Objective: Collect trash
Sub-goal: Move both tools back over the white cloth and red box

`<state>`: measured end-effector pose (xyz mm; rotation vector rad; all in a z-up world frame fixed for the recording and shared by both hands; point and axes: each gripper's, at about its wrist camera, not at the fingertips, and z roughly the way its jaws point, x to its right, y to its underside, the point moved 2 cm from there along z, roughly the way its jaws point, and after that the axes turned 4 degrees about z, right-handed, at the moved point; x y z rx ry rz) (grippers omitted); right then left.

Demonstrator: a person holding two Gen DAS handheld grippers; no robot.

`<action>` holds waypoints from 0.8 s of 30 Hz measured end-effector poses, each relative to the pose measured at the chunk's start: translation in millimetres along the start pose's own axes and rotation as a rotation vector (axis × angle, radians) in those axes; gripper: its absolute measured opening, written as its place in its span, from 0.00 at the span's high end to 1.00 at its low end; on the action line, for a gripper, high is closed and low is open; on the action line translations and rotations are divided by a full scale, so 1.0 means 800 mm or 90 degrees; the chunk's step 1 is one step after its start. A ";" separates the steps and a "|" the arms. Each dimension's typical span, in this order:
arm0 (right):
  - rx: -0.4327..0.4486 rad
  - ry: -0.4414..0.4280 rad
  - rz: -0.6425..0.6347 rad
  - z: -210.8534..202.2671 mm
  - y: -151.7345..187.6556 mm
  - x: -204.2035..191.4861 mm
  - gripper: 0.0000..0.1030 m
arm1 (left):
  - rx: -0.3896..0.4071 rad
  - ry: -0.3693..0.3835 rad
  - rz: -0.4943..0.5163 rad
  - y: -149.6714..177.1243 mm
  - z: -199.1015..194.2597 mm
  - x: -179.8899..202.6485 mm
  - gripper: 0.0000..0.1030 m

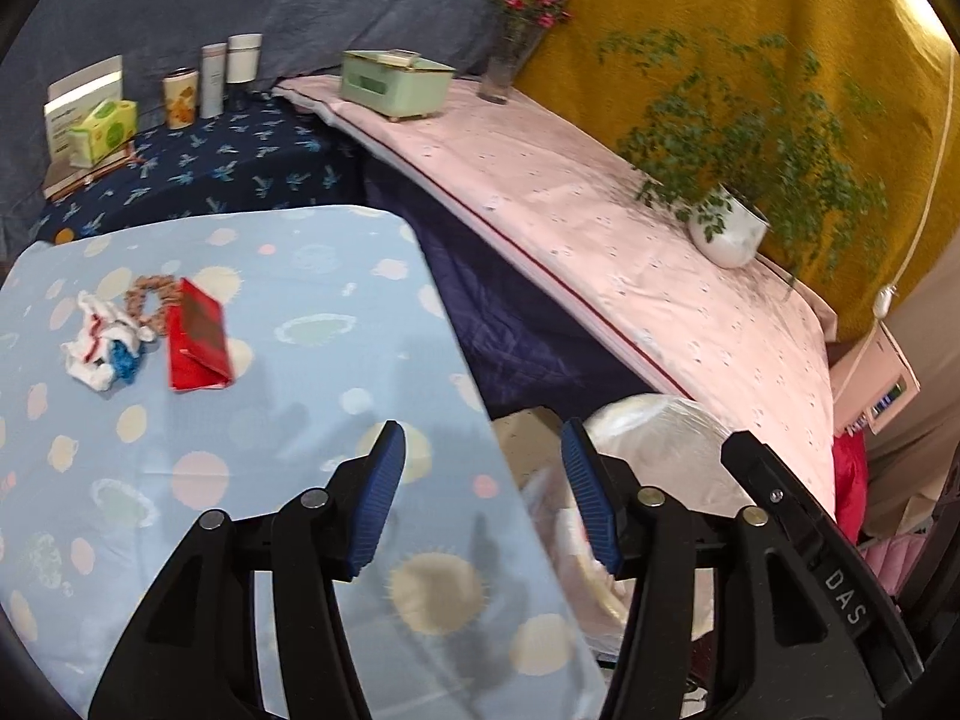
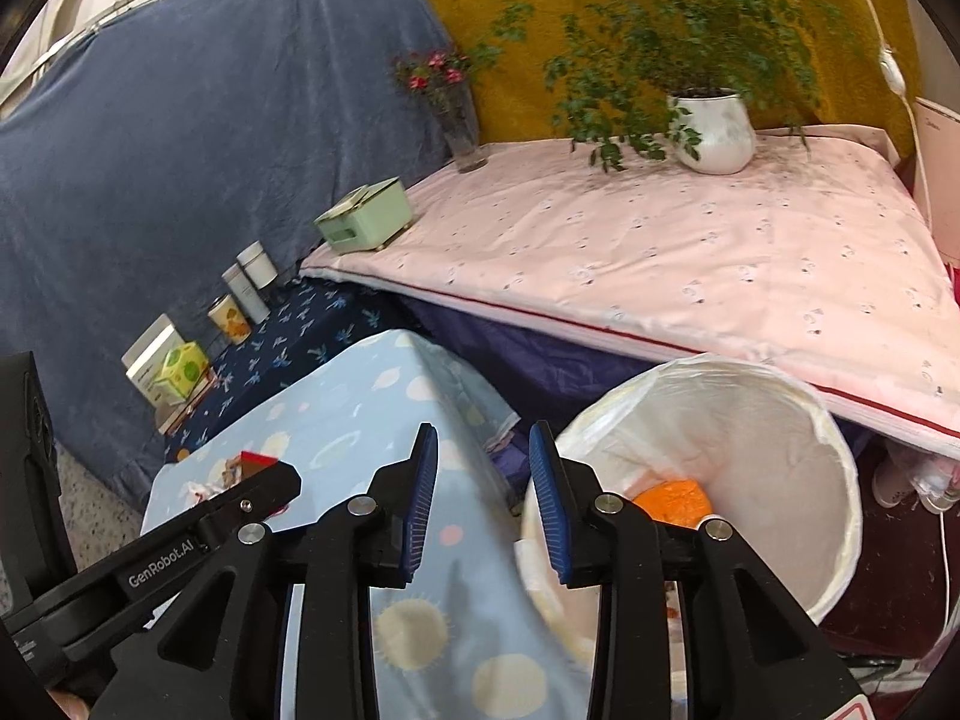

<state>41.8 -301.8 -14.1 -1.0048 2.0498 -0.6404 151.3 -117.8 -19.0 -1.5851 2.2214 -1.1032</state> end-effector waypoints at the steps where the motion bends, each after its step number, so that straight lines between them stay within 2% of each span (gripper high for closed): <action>1: -0.005 -0.003 -0.007 0.004 0.003 -0.009 0.68 | 0.002 -0.005 -0.007 0.001 -0.002 -0.010 0.46; 6: -0.026 -0.020 -0.032 0.020 0.019 -0.050 0.62 | 0.010 -0.033 -0.047 0.001 -0.010 -0.062 0.39; 13: -0.060 -0.043 -0.078 0.046 0.046 -0.114 0.62 | 0.018 -0.074 -0.107 0.004 -0.021 -0.146 0.37; 24: -0.126 -0.078 -0.155 0.102 0.099 -0.217 0.62 | 0.027 -0.166 -0.180 0.017 -0.038 -0.278 0.32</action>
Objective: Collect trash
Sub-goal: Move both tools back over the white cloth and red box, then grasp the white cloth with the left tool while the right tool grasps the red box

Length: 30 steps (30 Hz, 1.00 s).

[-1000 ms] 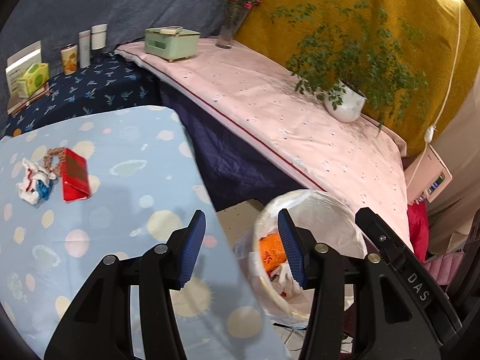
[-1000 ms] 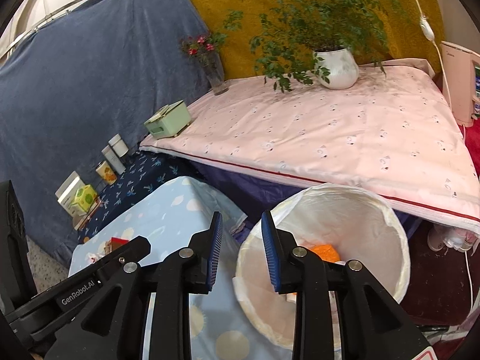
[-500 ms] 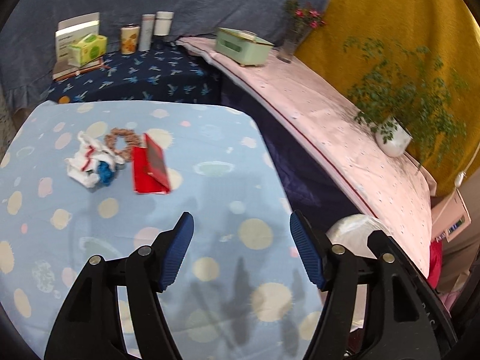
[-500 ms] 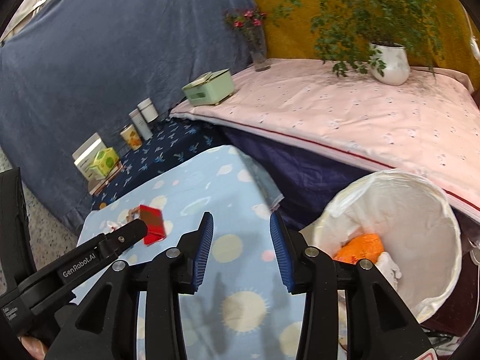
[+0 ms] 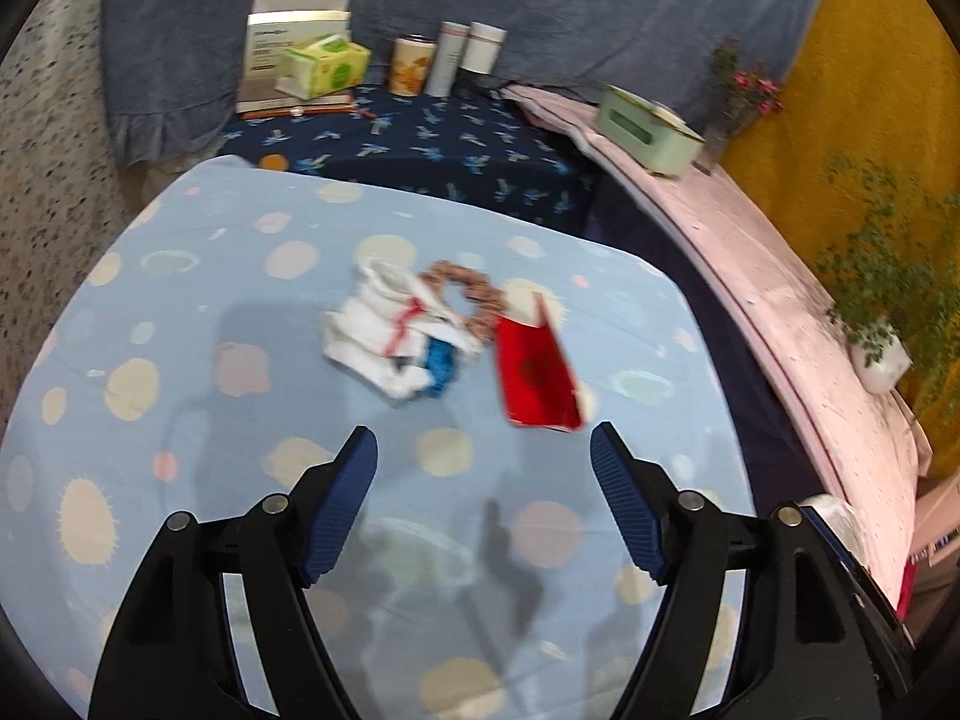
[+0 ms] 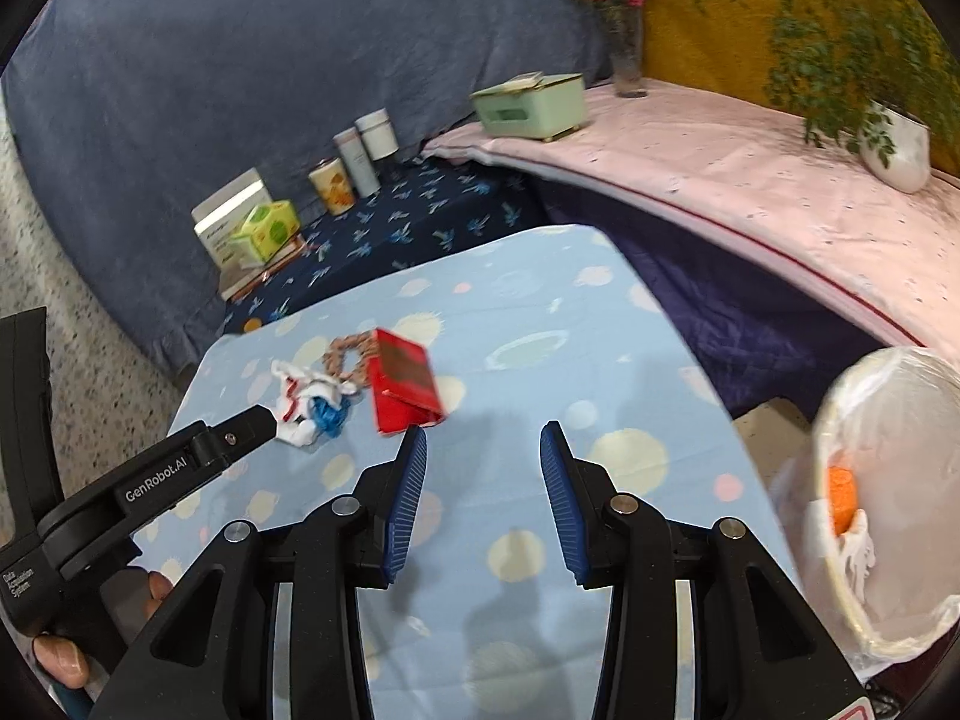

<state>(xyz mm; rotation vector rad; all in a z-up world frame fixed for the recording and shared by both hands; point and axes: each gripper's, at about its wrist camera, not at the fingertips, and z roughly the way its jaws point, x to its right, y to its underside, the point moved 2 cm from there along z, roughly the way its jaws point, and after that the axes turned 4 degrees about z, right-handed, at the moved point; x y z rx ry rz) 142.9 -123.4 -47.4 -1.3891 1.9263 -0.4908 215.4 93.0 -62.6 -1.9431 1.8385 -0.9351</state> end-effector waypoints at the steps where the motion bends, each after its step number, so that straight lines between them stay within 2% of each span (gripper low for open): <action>1: -0.005 -0.002 -0.006 0.007 0.002 -0.008 0.62 | 0.000 -0.009 -0.007 -0.002 0.002 -0.013 0.32; 4: -0.022 -0.009 -0.025 0.030 0.005 -0.034 0.60 | 0.000 -0.029 -0.037 -0.007 0.009 -0.050 0.28; 8: -0.037 -0.015 -0.045 0.061 0.007 -0.062 0.56 | -0.008 -0.045 -0.068 -0.013 0.021 -0.087 0.27; 13: -0.054 -0.014 -0.064 0.096 0.004 -0.085 0.55 | -0.014 -0.045 -0.093 -0.022 0.040 -0.113 0.22; 18: -0.067 -0.007 -0.060 0.131 -0.003 -0.088 0.55 | -0.025 -0.033 -0.094 -0.035 0.067 -0.112 0.21; 27: -0.090 0.007 -0.047 0.186 -0.012 -0.083 0.55 | -0.045 -0.007 -0.067 -0.056 0.118 -0.079 0.18; 30: -0.093 0.009 -0.044 0.196 -0.013 -0.082 0.55 | -0.049 -0.005 -0.067 -0.058 0.132 -0.076 0.22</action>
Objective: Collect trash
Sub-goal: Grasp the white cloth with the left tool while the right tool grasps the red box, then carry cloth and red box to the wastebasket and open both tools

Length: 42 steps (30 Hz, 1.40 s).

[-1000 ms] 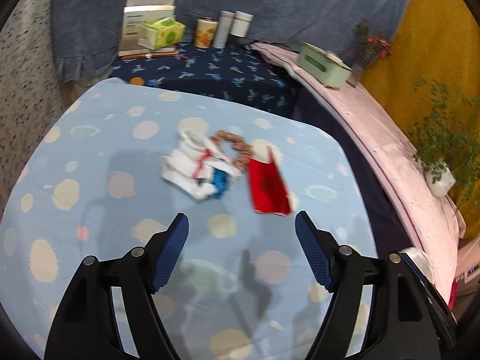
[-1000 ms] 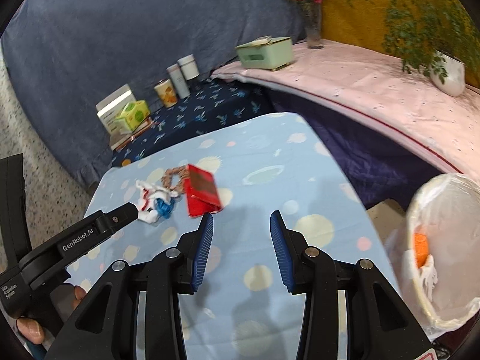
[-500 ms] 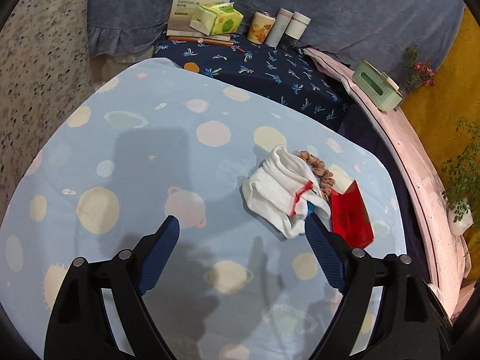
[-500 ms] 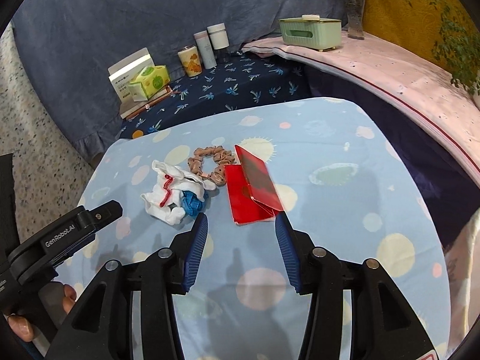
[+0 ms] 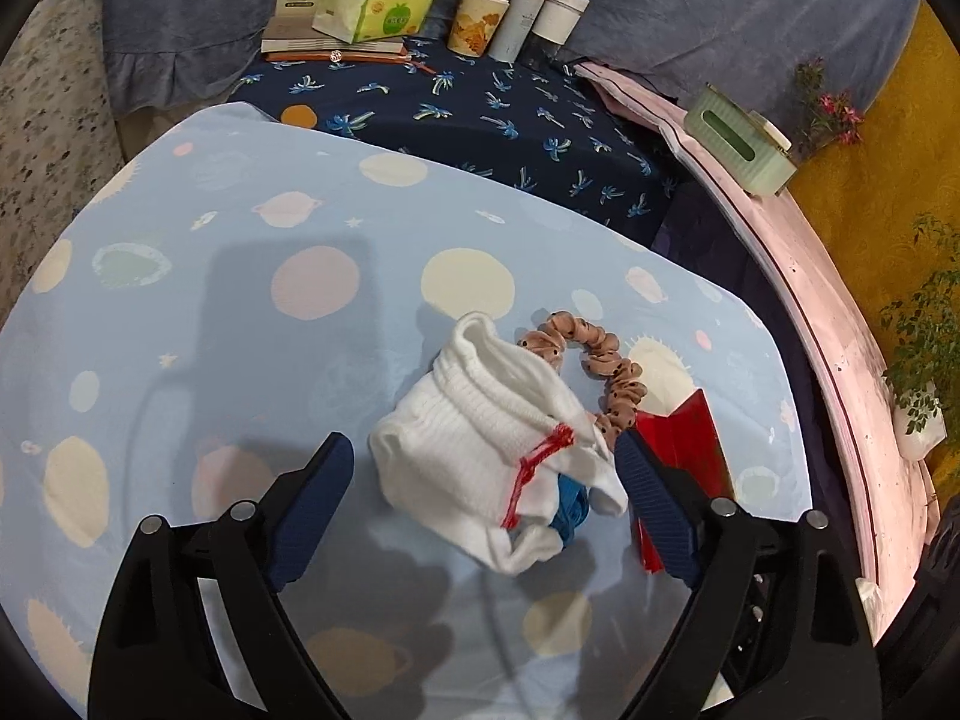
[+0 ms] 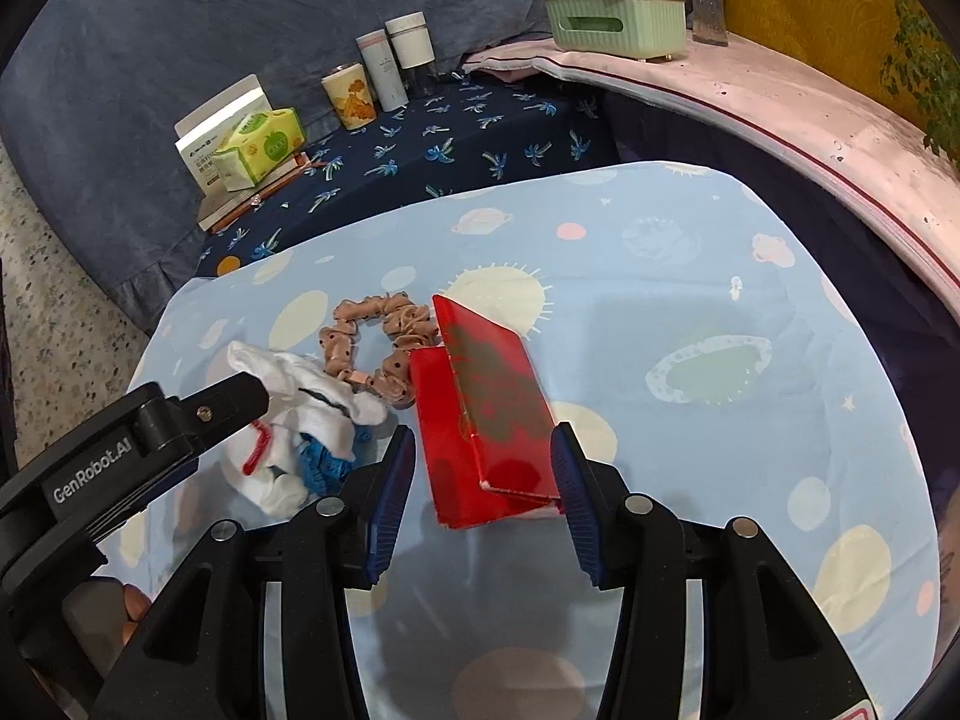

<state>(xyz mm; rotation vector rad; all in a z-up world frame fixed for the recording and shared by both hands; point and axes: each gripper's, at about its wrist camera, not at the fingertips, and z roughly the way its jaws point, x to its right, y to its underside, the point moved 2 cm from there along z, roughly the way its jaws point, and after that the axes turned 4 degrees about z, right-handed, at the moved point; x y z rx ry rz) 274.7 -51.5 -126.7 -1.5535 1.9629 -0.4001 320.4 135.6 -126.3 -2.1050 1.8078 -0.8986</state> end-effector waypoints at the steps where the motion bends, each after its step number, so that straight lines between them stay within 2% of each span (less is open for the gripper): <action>1: -0.003 -0.001 0.001 0.003 0.000 0.001 0.56 | -0.004 0.006 0.000 0.000 0.004 0.000 0.34; 2: -0.004 -0.001 0.002 0.005 0.000 0.003 0.59 | -0.009 0.013 -0.001 0.000 0.007 -0.001 0.44; 3: -0.004 -0.003 0.003 0.007 0.000 0.004 0.65 | -0.013 0.016 -0.002 0.002 0.009 -0.003 0.47; 5: -0.008 -0.004 0.005 0.008 0.001 0.007 0.77 | -0.011 0.027 -0.006 0.005 0.010 -0.007 0.67; 6: -0.011 -0.008 0.007 0.008 0.002 0.009 0.82 | -0.013 0.031 -0.005 0.006 0.010 -0.007 0.72; 7: -0.011 -0.010 0.009 0.008 0.003 0.010 0.85 | -0.016 0.031 -0.006 0.007 0.010 -0.008 0.83; 8: -0.011 -0.011 0.011 0.007 0.004 0.011 0.89 | -0.017 0.034 -0.007 0.008 0.009 -0.009 0.90; 10: -0.011 -0.016 0.014 0.005 0.007 0.012 0.94 | -0.015 0.035 -0.009 0.009 0.005 -0.010 0.94; 16: 0.007 -0.027 0.010 -0.022 0.013 0.011 0.97 | 0.009 0.041 -0.006 0.012 -0.025 -0.003 0.96; 25: 0.060 -0.044 0.017 -0.094 0.008 0.017 0.97 | 0.061 0.080 0.024 0.012 -0.104 0.040 0.96; 33: 0.121 -0.049 0.027 -0.173 0.006 0.039 0.97 | 0.109 0.125 0.084 0.027 -0.181 0.110 0.96; 42: 0.178 -0.034 0.057 -0.252 0.015 0.093 0.97 | 0.131 0.171 0.164 0.068 -0.237 0.203 0.96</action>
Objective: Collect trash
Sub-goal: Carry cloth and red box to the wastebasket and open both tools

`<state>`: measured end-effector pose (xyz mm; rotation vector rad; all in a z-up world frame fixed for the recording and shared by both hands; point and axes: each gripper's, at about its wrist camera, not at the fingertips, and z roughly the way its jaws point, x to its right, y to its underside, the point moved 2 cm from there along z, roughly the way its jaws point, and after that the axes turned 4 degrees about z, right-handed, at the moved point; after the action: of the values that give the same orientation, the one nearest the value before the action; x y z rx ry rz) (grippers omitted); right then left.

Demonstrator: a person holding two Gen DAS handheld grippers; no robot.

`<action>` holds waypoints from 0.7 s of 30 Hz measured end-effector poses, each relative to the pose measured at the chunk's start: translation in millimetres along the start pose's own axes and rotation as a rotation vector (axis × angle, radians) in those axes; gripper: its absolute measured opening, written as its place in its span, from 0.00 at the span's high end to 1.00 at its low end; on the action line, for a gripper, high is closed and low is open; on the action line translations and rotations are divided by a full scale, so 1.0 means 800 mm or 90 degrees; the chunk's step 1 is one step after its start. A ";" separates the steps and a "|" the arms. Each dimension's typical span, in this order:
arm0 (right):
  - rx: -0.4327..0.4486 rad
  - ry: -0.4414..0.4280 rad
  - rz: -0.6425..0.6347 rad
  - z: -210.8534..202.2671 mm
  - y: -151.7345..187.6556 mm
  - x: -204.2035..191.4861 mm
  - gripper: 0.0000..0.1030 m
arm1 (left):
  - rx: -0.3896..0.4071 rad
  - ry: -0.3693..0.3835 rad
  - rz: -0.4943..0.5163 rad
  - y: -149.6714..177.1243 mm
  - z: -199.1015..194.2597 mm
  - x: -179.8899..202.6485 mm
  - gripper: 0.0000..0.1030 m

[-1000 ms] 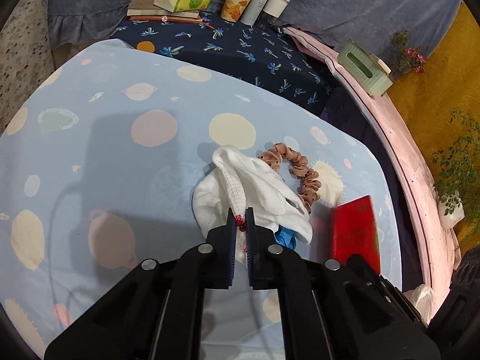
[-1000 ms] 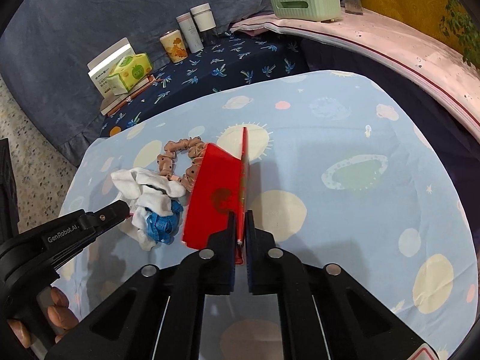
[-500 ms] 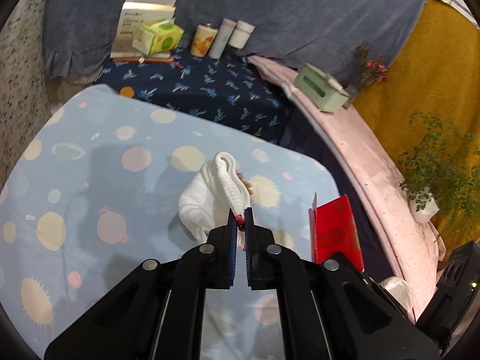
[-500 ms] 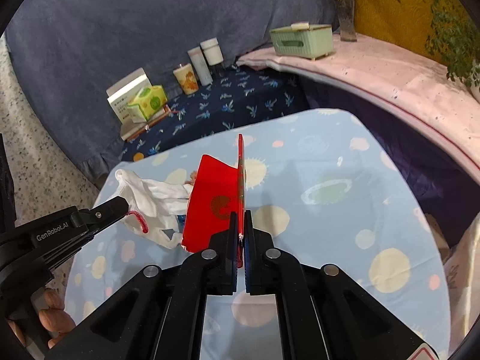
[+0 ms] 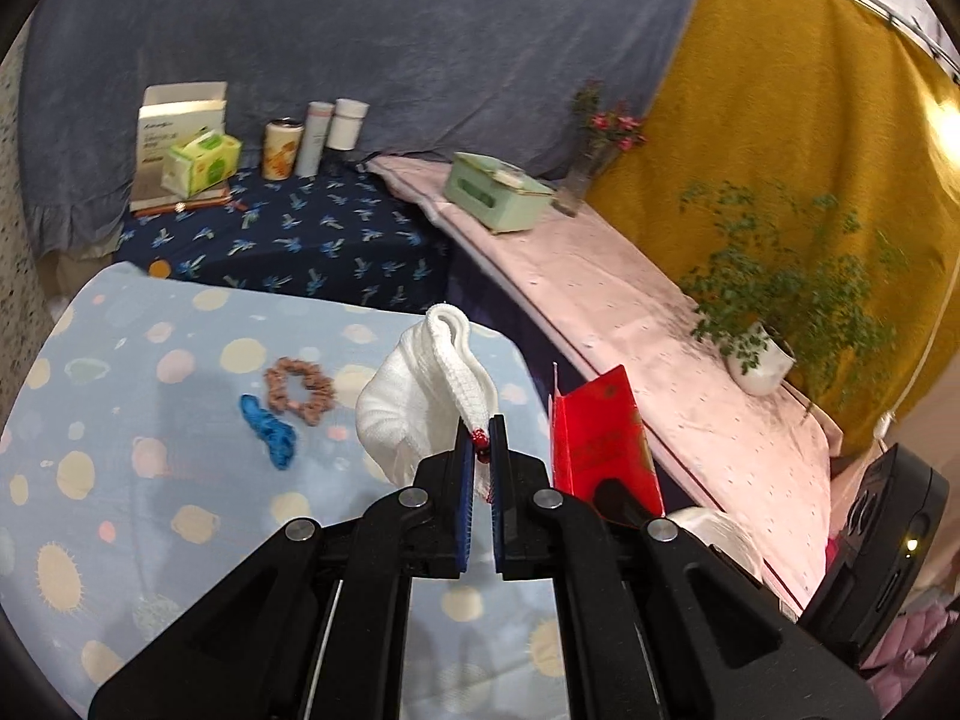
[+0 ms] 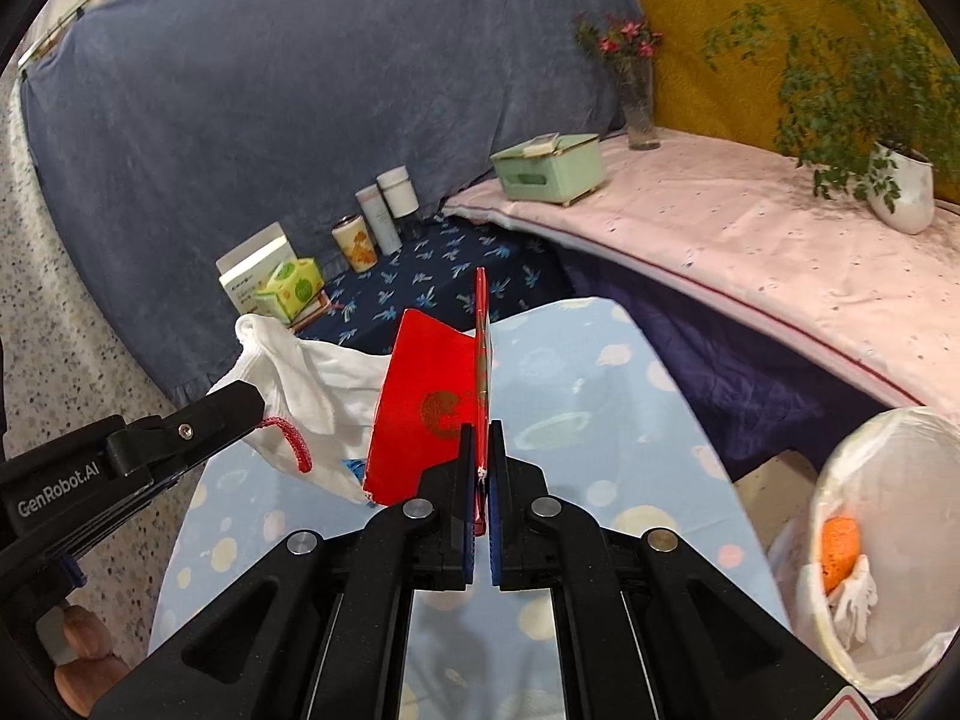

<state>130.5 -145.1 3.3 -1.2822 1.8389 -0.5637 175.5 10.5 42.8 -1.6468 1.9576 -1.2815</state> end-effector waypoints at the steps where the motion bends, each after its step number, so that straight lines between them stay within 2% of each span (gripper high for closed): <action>1: 0.005 0.003 0.004 -0.006 -0.001 0.005 0.97 | 0.000 0.005 0.008 0.002 -0.002 0.010 0.96; 12: 0.059 0.056 0.076 -0.079 -0.009 0.113 0.97 | -0.018 0.077 0.098 0.036 -0.004 0.138 0.96; 21: 0.086 0.115 0.134 -0.131 0.001 0.207 0.97 | -0.055 0.141 0.152 0.077 0.013 0.236 0.96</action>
<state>18.1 -306.1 3.3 -0.9605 2.0170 -0.6933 84.2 -165.7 49.9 -1.3029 2.2887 -1.3486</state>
